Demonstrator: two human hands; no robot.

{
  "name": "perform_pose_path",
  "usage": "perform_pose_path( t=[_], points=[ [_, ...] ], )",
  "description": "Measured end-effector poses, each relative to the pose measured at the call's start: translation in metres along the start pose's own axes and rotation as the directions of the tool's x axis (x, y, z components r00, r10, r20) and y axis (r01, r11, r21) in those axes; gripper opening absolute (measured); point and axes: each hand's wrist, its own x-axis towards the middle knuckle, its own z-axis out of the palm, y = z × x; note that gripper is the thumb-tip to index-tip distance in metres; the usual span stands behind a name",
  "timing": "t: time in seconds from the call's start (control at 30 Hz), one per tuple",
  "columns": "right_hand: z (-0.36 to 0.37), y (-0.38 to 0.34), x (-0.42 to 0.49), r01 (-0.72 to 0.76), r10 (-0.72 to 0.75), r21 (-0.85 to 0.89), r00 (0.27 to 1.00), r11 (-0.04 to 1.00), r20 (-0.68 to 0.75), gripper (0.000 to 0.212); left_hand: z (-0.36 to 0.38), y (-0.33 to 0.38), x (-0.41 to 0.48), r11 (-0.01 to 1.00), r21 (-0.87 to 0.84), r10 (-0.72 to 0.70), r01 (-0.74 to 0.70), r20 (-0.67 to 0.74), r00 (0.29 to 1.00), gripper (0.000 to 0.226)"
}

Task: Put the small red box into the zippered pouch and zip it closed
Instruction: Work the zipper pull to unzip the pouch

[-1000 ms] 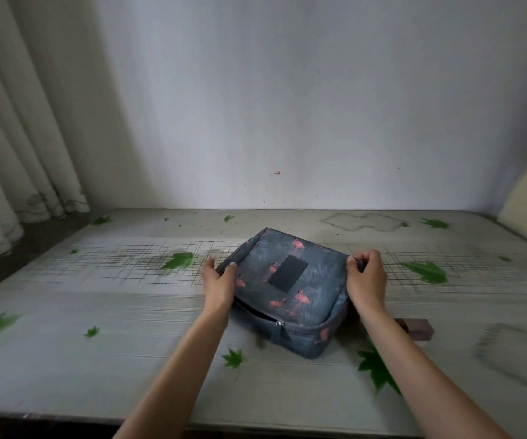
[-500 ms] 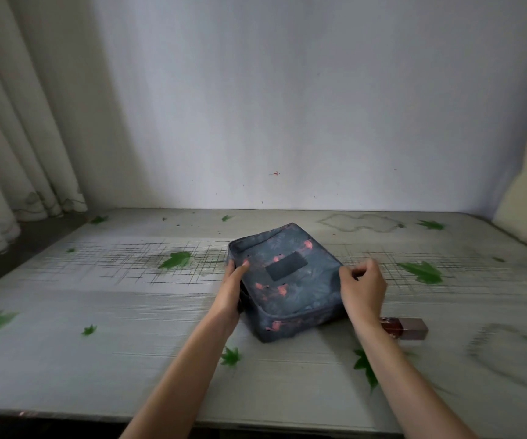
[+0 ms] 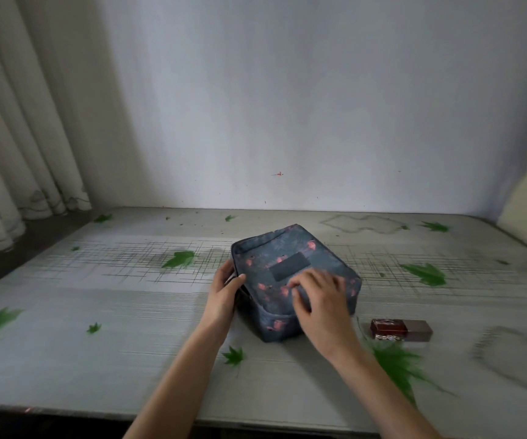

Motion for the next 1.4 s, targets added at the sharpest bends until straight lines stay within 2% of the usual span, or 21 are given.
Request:
perform_pose_path(
  t=[0.2,0.33,0.43,0.5,0.57,0.67,0.77,1.0,1.27,1.4],
  points=[
    [0.016,-0.033,0.006,0.218,-0.21,-0.014,0.957,0.976,0.202,0.021,-0.007,0.004,-0.002,0.958,0.244,0.138,-0.153,0.08,0.987,0.035],
    [0.023,-0.043,0.009,0.275,-0.23,-0.129,0.93,0.953,0.288,0.029,-0.01,0.003,-0.003,0.899,0.39,0.168,-0.199,0.113,0.979,0.041],
    [0.028,-0.047,0.012,0.292,-0.223,-0.193,0.923,0.937,0.312,0.029,-0.012,0.003,-0.002,0.909,0.373,0.149,-0.186,0.126,0.981,0.044],
    [0.03,-0.048,0.015,0.274,-0.202,-0.21,0.929,0.938,0.311,0.027,-0.012,0.002,-0.002,0.915,0.357,0.155,-0.186,0.112,0.981,0.049],
    [0.032,-0.049,0.017,0.247,-0.179,-0.207,0.937,0.947,0.3,0.025,-0.011,0.0,-0.001,0.889,0.413,0.168,-0.199,0.111,0.98,0.051],
    [0.034,-0.047,0.017,0.245,-0.183,-0.201,0.942,0.948,0.281,0.022,-0.013,-0.003,0.002,0.802,0.546,0.196,-0.242,0.143,0.97,0.042],
    [0.034,-0.044,0.017,0.264,-0.207,-0.19,0.939,0.945,0.277,0.021,-0.015,-0.003,0.006,0.762,0.588,0.227,-0.27,0.147,0.963,0.036],
    [0.033,-0.041,0.017,0.276,-0.238,-0.119,0.935,0.954,0.264,0.02,-0.016,-0.005,0.011,0.788,0.55,0.222,-0.278,0.168,0.961,0.034],
    [0.029,-0.045,0.018,0.152,-0.152,0.018,0.968,0.988,0.198,0.011,-0.017,-0.01,0.012,0.763,0.587,0.233,-0.269,0.137,0.963,0.026],
    [0.026,-0.043,0.018,0.144,-0.151,0.053,0.971,0.988,0.184,0.006,-0.015,-0.008,0.008,0.762,0.59,0.25,-0.268,0.113,0.962,0.025]
  ],
)
